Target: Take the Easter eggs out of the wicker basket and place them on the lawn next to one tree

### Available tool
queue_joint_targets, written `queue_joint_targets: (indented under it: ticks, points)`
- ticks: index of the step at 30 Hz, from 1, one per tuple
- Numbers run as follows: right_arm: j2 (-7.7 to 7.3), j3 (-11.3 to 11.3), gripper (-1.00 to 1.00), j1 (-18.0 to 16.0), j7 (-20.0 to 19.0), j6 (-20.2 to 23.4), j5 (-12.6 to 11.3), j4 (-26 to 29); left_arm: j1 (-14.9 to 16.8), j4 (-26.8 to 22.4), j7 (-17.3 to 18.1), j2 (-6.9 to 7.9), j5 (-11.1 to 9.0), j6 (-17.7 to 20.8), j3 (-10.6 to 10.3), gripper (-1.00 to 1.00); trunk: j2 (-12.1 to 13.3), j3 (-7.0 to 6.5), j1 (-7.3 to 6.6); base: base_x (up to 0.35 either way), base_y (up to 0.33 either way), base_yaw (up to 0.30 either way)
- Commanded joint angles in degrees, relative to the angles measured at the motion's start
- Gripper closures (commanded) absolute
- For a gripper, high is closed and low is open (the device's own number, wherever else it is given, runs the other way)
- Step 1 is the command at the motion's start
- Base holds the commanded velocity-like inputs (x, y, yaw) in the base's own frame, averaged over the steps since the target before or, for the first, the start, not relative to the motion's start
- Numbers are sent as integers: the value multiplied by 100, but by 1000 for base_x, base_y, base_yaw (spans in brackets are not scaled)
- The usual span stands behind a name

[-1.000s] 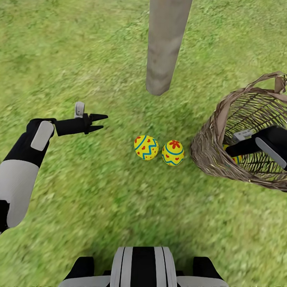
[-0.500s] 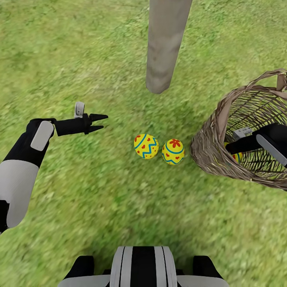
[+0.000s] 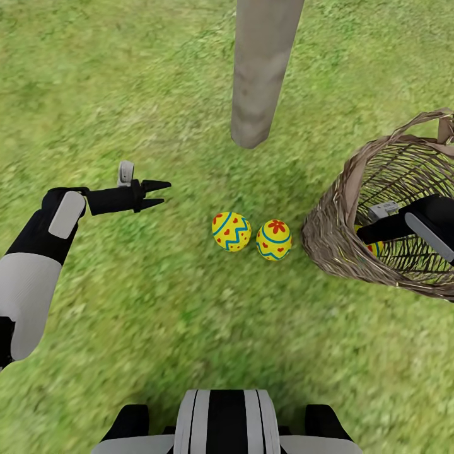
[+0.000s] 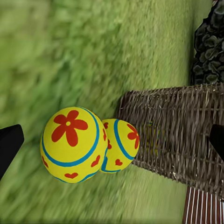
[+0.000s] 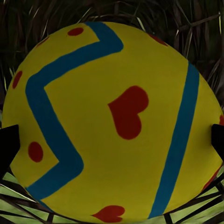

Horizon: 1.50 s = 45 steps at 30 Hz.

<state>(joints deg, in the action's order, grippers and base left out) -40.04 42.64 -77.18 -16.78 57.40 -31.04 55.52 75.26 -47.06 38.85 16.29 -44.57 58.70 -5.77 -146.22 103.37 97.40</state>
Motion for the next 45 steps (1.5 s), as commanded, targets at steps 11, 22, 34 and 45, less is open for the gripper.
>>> queue_joint_targets:
  ticks: [11,22,34,45]
  points:
    - [-4,18,100,124,-45,-9,203,-50,6,11,35,5,1,12,-12,-100,0,5,3,0,0,0]
    - [-1,31,100,124,-43,4,203,-50,6,157,35,11,6,12,-12,-100,0,5,3,0,0,0]
    - [5,19,100,124,-45,24,203,-43,6,162,35,4,9,10,-12,-100,9,-150,-15,0,0,0]
    - [-36,-72,100,124,-359,45,208,155,6,198,23,6,24,10,-12,-100,24,-394,-44,0,0,0]
